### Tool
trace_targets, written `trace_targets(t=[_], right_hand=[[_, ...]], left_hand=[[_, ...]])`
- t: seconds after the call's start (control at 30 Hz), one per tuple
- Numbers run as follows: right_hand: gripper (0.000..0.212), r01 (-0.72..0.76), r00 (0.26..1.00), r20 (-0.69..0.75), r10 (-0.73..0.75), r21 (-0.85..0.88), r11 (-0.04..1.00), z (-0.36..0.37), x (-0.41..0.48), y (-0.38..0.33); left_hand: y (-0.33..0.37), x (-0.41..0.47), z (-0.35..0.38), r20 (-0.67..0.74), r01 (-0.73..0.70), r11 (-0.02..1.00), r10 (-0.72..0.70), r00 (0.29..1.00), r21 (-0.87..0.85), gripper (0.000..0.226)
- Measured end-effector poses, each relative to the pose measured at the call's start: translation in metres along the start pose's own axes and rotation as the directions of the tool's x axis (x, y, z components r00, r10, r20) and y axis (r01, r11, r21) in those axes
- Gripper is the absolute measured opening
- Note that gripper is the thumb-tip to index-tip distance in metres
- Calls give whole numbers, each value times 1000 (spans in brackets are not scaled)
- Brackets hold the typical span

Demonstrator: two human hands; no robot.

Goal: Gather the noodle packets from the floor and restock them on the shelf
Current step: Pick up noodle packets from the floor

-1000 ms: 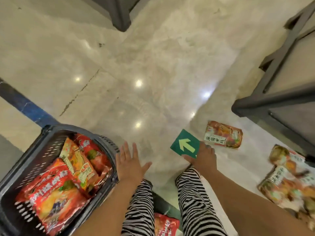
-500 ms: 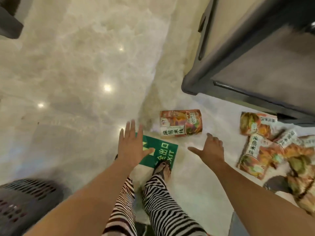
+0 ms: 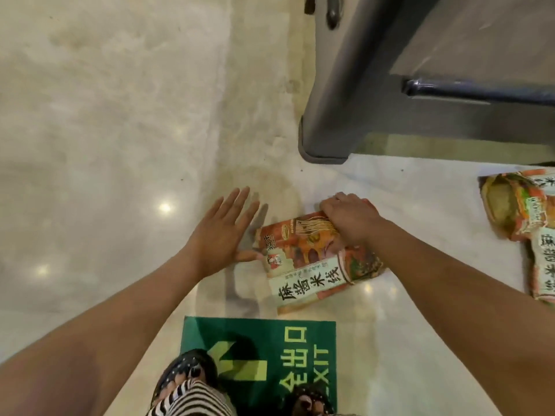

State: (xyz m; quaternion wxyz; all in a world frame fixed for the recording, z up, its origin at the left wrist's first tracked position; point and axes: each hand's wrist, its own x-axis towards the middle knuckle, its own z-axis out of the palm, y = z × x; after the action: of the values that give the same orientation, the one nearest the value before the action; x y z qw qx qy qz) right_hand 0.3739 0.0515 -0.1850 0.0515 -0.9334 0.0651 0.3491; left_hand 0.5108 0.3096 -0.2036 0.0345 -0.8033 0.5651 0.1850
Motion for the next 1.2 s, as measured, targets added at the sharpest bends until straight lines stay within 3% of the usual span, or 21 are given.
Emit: trace_targets(t=[0.1,0.17,0.33,0.4,0.47,0.57,0.67,0.73,0.77,0.9,0.97,1.07,1.2], right_hand=[[92,91,996,33,-88,-68,994,7,26,9],[93,97,993,74,-95,-22,995,10,31,12],[85,-78,991,122,56,178,981,27,2,18],[79,-157,984,131,117,352,923,42,-30,23],[74,-243,970,142,198,532,811,59,-74,30],[61,-407,902,196,385,684,606,87,-147,52],[61,-555,765,298,570,754,351,116,-218,81],[75,-606,670,365,646,771,193,137,-260,98],[79,-597,631,388,672,796,100,148,-279,105],[51,-377,501,464,730,877,-299,191,-338,119],[63,-294,427,538,726,842,-452,211,-356,122],[111,-183,395,611,686,784,-593,234,-382,127],[104,-39,420,627,655,734,-678,247,-414,136]], left_hand=[[-17,29,12,-38,-63,998,62,997,-27,107],[-19,40,14,-61,-57,997,54,997,-49,110],[-10,66,9,-57,-122,992,120,991,-25,111],[5,75,1,-79,-123,991,118,990,-55,112],[29,88,-10,-90,-128,989,120,989,-79,116],[77,112,-32,-42,-239,969,237,971,-60,129],[124,140,-47,5,-388,921,388,921,-18,135],[155,160,-54,32,-475,879,474,880,40,131],[170,169,-57,52,-513,855,510,858,75,129],[231,197,-76,116,-602,772,592,798,206,129],[267,207,-91,161,-620,748,599,784,236,119],[328,218,-115,266,-577,793,524,809,195,108],[403,229,-136,281,-514,857,486,828,32,101]])
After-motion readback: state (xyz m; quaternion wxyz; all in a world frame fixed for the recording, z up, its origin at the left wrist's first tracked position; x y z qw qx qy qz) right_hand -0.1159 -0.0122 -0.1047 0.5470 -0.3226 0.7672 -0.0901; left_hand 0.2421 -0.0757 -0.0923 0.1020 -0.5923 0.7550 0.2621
